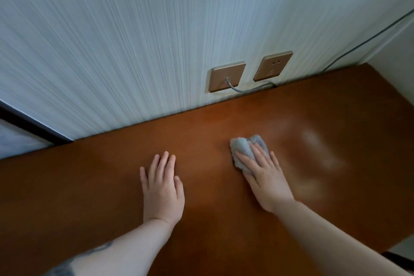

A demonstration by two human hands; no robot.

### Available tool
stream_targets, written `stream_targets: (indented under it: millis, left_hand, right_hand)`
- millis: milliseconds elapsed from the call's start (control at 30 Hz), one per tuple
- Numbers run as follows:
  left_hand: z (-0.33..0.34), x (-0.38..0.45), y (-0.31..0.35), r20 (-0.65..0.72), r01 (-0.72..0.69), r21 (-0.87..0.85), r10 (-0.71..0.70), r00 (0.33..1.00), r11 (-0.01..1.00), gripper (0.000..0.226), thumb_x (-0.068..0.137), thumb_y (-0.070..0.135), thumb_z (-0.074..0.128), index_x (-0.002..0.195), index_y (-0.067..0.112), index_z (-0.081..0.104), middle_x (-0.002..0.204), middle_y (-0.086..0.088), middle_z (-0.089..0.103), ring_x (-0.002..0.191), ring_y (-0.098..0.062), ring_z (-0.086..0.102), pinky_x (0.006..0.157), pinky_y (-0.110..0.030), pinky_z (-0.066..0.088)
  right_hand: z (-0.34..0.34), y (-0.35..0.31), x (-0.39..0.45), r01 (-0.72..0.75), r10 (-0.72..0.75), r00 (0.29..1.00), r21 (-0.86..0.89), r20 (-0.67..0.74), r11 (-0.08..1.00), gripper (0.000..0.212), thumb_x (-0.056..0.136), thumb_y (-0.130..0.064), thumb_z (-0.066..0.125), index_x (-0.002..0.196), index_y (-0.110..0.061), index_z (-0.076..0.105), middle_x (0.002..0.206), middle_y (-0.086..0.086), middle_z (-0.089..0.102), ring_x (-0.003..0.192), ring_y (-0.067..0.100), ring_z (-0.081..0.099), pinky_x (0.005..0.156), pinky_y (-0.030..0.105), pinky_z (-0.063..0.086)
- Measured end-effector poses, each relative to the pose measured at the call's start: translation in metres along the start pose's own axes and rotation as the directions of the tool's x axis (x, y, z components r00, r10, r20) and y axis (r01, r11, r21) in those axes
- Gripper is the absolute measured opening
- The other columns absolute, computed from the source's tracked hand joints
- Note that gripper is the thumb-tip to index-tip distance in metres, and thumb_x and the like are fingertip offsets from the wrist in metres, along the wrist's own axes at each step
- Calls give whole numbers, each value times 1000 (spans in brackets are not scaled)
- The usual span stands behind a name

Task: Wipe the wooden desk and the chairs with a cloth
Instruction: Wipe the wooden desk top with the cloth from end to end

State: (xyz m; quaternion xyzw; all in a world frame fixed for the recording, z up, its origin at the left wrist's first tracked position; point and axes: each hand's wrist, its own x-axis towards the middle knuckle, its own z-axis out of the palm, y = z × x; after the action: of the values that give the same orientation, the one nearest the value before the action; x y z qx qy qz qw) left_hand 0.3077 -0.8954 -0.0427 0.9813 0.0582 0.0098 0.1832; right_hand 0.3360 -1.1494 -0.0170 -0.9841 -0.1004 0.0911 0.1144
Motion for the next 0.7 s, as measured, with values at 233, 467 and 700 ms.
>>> stream_targets:
  millis: [233,467,700]
  left_hand:
    - [-8,10,-4,-39,-45,30,46,998,999,50,88,27,33,127,18,62,134,0,57,128,-23,47,109,-48,35]
    - [-10,20,-18,-45,-50,76,53,998,996,51,90,30,32,131,10,55,136,-4,51,131,-24,42,116,-49,22]
    - [-10,19,-17,-16,42,120,-40,999,992,58,91,37,28,139,15,49,146,0,45,139,-20,33,116,-53,17]
  right_hand:
    - [16,-84,41,119,-119,993,50,11,992,54,102,-29,37,152,-40,20,163,-3,-2,148,14,-15,121,46,-3]
    - [-7,7,35,550,-542,813,27,212,835,51,98,-41,24,149,-48,22,162,-11,4,147,3,-10,119,34,-9]
    - [23,-98,112,-258,301,935,221,-189,940,50,101,-28,41,149,-35,33,162,2,13,150,20,2,120,41,-3]
